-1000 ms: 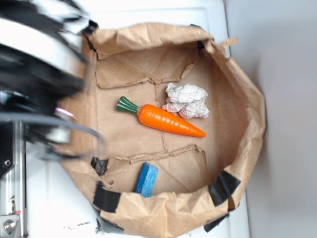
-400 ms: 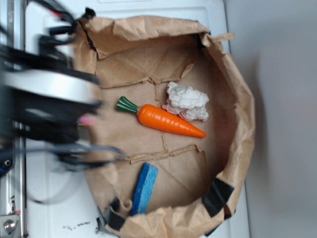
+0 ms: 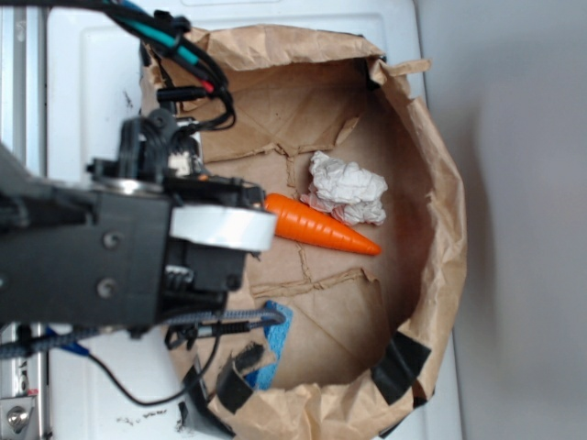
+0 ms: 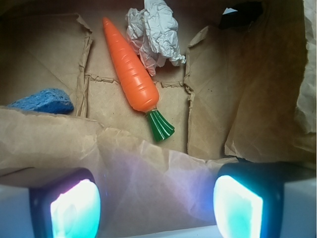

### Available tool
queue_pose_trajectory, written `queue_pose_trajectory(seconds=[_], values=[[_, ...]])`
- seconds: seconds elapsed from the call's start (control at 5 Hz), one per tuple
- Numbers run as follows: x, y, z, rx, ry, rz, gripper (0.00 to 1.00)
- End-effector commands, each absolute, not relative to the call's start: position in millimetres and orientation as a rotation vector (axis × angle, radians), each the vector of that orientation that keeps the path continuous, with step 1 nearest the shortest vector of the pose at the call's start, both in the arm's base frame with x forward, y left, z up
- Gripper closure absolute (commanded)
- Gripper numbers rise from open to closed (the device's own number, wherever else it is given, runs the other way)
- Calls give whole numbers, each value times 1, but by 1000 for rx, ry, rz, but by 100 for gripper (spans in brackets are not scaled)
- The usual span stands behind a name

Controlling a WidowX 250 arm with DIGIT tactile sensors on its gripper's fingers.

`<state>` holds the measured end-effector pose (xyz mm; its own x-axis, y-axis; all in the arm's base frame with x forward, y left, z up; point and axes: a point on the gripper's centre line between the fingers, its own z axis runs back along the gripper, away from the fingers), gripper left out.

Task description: Grab the white paper.

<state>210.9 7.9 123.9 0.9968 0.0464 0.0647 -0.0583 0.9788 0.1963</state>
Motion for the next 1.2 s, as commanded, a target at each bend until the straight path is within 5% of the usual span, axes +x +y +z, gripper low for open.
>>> queue_pose_trajectory(seconds=[0.0, 0.4, 0.6, 1.0], values=[[227, 4, 149, 177, -100, 69, 0], [255, 5, 180, 102, -115, 72, 0], [256, 1, 155, 138, -161, 81, 0], [247, 12, 110, 92, -217, -12, 0]])
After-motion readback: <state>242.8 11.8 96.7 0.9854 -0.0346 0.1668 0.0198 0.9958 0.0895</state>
